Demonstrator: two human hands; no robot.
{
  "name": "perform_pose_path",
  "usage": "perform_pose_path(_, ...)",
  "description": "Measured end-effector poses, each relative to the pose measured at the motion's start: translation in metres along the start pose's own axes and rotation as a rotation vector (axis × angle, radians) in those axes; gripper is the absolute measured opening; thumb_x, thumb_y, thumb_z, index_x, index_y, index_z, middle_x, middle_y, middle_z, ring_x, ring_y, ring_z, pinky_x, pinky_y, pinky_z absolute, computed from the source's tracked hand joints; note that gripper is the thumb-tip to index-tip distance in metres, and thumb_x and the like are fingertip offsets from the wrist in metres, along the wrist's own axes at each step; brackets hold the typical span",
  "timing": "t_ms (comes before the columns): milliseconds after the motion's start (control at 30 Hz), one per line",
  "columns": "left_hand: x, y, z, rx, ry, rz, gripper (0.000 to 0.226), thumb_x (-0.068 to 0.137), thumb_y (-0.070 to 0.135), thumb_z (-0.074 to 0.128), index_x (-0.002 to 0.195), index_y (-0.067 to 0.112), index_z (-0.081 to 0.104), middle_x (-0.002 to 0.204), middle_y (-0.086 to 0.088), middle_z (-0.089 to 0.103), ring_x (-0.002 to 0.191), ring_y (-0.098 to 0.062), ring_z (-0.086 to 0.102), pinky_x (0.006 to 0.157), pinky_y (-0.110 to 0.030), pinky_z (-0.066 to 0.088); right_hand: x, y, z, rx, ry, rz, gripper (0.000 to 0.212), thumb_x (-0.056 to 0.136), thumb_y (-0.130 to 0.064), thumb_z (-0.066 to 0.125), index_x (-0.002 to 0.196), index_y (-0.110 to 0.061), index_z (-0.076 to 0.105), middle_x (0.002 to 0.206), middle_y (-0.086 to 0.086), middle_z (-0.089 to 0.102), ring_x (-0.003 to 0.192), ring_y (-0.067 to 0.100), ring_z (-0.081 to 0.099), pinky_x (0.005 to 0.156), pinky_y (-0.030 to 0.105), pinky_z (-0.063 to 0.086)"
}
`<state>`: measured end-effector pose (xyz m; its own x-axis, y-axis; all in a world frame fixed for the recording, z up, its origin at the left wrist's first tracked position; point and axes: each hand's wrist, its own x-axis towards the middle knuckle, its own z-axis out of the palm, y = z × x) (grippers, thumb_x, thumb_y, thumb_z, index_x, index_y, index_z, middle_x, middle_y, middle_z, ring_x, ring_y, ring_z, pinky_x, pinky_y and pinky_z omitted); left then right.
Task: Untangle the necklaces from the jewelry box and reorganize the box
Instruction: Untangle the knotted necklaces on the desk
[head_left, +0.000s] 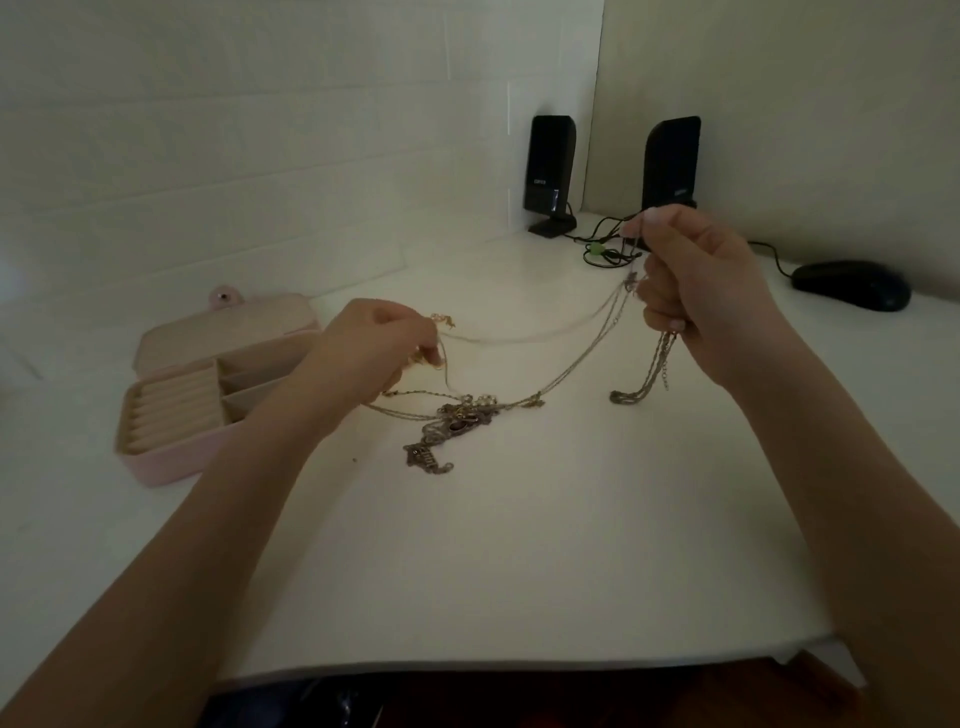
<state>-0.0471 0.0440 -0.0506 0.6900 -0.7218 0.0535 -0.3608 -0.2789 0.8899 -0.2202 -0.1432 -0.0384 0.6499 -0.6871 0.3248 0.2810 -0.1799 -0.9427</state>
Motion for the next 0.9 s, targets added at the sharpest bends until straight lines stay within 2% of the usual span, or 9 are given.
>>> perform_pose_path(67, -0.004, 0.000, 0.002, 0.236, 0.018, 0.085, 0.022, 0.077, 0.020, 0.060, 0.057, 0.016, 0.068, 0.039, 0.004, 0.037, 0.039, -0.015, 0.029, 0.041, -0.018, 0.026, -0.002, 0.001, 0.003, -0.052, -0.054, -0.017, 0.021, 0.101, -0.022, 0.045, 0.087, -0.017, 0.059, 0.046, -0.009, 0.028, 0.041, 0.008, 0.019, 0.040, 0.022, 0.018)
perform_pose_path(167, -0.013, 0.004, 0.008, 0.592, 0.096, 0.156, 0.024, 0.079, 0.028, 0.058, 0.058, 0.022, 0.070, 0.048, 0.006, 0.060, 0.052, -0.017, 0.058, 0.057, -0.029, 0.050, -0.005, 0.000, 0.007, -0.083, -0.144, -0.045, 0.020, 0.100, -0.024, 0.045, 0.089, -0.017, 0.060, 0.049, -0.006, 0.026, 0.043, 0.010, 0.018, 0.039, 0.022, 0.020)
perform_pose_path(267, -0.018, 0.005, 0.015, 0.741, 0.230, 0.240, 0.024, 0.081, 0.033, 0.057, 0.067, 0.019, 0.070, 0.061, 0.002, 0.066, 0.065, -0.017, 0.063, 0.061, -0.030, 0.051, -0.007, -0.002, 0.012, -0.086, -0.195, -0.078, 0.018, 0.098, -0.025, 0.048, 0.090, -0.016, 0.062, 0.050, -0.005, 0.025, 0.043, 0.010, 0.018, 0.040, 0.022, 0.020)
perform_pose_path(333, -0.017, 0.005, 0.021, 0.604, 0.266, 0.333, 0.022, 0.085, 0.036, 0.059, 0.071, 0.023, 0.070, 0.065, 0.009, 0.066, 0.068, -0.008, 0.063, 0.063, -0.025, 0.049, -0.010, -0.003, 0.017, -0.069, -0.233, -0.093, 0.017, 0.093, -0.029, 0.051, 0.090, -0.016, 0.062, 0.049, -0.005, 0.025, 0.042, 0.010, 0.017, 0.040, 0.023, 0.019)
perform_pose_path(367, -0.016, 0.005, 0.024, 0.420, 0.225, 0.372, 0.018, 0.085, 0.037, 0.062, 0.074, 0.025, 0.070, 0.068, 0.013, 0.068, 0.070, -0.002, 0.063, 0.066, -0.024, 0.049, -0.012, -0.003, 0.020, -0.064, -0.255, -0.094, 0.019, 0.089, -0.033, 0.053, 0.090, -0.016, 0.062, 0.048, -0.004, 0.024, 0.042, 0.011, 0.017, 0.040, 0.024, 0.018)
perform_pose_path(433, -0.017, 0.011, 0.036, 0.015, 0.029, 0.364, 0.008, 0.083, 0.035, 0.069, 0.084, 0.027, 0.070, 0.079, 0.013, 0.072, 0.080, 0.000, 0.067, 0.077, -0.018, 0.049, -0.015, -0.001, 0.027, -0.082, -0.303, -0.095, 0.023, 0.084, -0.036, 0.054, 0.090, -0.016, 0.063, 0.048, -0.002, 0.026, 0.042, 0.013, 0.018, 0.041, 0.026, 0.019)
perform_pose_path(500, -0.019, 0.017, 0.050, -0.230, -0.120, 0.346, 0.013, 0.081, 0.027, 0.072, 0.092, 0.021, 0.069, 0.089, 0.003, 0.074, 0.090, -0.010, 0.070, 0.086, -0.024, 0.053, -0.018, 0.000, 0.032, -0.109, -0.334, -0.094, 0.021, 0.087, -0.034, 0.054, 0.089, -0.016, 0.063, 0.045, -0.003, 0.029, 0.041, 0.012, 0.020, 0.041, 0.025, 0.021)
perform_pose_path(700, -0.022, 0.021, 0.055, -0.435, -0.157, 0.303, 0.007, 0.081, 0.000, 0.068, 0.085, 0.006, 0.065, 0.074, -0.005, 0.070, 0.074, -0.020, 0.071, 0.081, -0.030, 0.057, -0.019, 0.001, 0.036, -0.139, -0.352, -0.087, 0.016, 0.096, -0.024, 0.050, 0.089, -0.015, 0.063, 0.042, -0.007, 0.029, 0.040, 0.011, 0.021, 0.040, 0.021, 0.024)
perform_pose_path(900, -0.019, 0.017, 0.048, -0.359, -0.147, 0.281, 0.009, 0.083, 0.007, 0.067, 0.086, 0.015, 0.069, 0.068, 0.004, 0.069, 0.054, -0.005, 0.058, 0.058, -0.017, 0.049, -0.018, 0.003, 0.036, -0.166, -0.332, -0.094, 0.016, 0.096, -0.025, 0.051, 0.090, -0.016, 0.063, 0.043, -0.006, 0.029, 0.040, 0.012, 0.020, 0.041, 0.023, 0.022)
